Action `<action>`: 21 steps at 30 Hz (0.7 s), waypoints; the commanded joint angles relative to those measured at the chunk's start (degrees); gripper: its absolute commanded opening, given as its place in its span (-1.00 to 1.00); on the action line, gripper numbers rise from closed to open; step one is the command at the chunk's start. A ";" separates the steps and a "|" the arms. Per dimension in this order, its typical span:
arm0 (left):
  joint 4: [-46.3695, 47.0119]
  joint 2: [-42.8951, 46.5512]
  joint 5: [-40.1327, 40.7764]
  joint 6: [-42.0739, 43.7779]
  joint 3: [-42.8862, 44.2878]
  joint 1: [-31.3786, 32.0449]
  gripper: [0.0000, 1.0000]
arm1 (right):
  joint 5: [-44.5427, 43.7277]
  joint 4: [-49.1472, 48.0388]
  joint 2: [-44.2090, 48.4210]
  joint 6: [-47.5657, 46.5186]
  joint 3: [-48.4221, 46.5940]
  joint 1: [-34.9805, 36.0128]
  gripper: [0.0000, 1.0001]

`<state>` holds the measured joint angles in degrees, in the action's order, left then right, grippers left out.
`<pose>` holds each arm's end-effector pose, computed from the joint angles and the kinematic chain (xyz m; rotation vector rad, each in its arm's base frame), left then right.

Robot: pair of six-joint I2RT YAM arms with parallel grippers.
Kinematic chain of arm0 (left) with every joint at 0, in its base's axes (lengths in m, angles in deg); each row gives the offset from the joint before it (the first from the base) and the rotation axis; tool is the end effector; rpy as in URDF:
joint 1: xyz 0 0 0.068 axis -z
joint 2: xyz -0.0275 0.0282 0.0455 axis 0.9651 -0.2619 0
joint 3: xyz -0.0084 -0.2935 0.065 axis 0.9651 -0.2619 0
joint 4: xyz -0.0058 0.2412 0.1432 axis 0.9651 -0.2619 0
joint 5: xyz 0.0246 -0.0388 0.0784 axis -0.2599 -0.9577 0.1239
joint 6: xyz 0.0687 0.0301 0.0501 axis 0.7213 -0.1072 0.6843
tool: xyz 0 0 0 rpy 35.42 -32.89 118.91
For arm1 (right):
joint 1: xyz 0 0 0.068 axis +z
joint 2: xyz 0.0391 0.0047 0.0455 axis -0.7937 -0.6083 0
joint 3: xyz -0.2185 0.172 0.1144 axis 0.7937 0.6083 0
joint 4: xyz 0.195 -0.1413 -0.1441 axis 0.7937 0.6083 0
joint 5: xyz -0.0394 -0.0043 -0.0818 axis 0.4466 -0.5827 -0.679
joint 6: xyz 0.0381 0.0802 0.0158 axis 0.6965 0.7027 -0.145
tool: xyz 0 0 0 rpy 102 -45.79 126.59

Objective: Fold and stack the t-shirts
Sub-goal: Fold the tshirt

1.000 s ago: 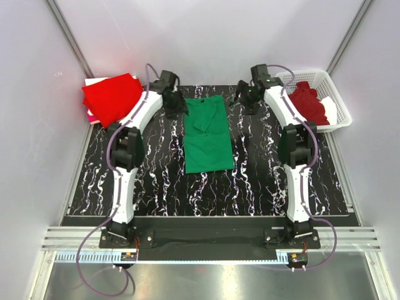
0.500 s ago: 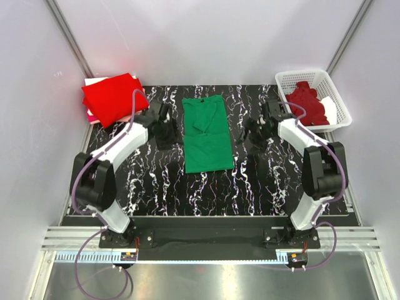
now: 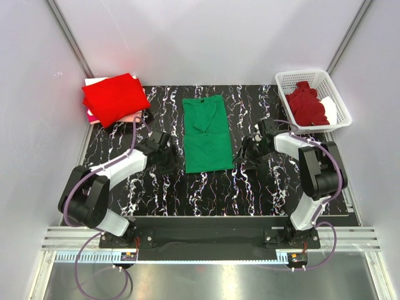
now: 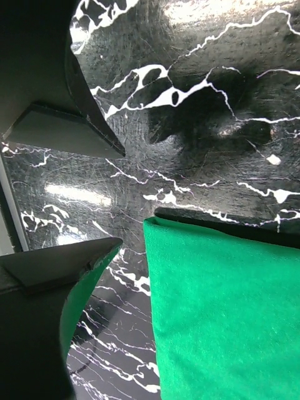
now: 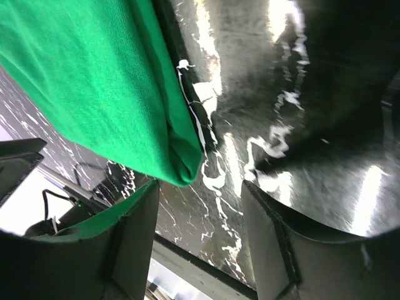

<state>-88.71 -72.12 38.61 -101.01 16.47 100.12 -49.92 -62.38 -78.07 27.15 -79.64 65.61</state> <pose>0.2814 -0.1451 0.1599 -0.3787 2.7273 -0.5483 0.3450 0.1199 0.1281 0.2911 2.8441 0.8759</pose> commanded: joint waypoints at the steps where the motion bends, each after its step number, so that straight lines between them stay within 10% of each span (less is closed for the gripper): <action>1: 6.31 2.94 -0.38 -1.73 -1.75 0.19 0.16 | 2.07 -2.99 -1.58 -1.24 -1.75 2.03 0.22; 8: 11.67 3.21 -0.82 -3.75 -6.58 0.72 0.15 | 0.23 -3.35 -3.51 -0.71 -2.27 3.70 0.02; 17: 18.70 -0.04 -1.61 -6.22 -9.40 1.95 0.13 | -1.44 -2.91 -4.21 -0.88 -3.15 4.14 -0.92; 21: 20.55 -0.83 -1.09 -6.92 -10.02 2.12 0.15 | -1.79 -3.52 -3.86 -0.62 -2.89 4.15 -1.00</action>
<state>-73.02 -72.07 37.91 -106.71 7.18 101.95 -50.30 -64.47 -81.96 26.75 -80.62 69.26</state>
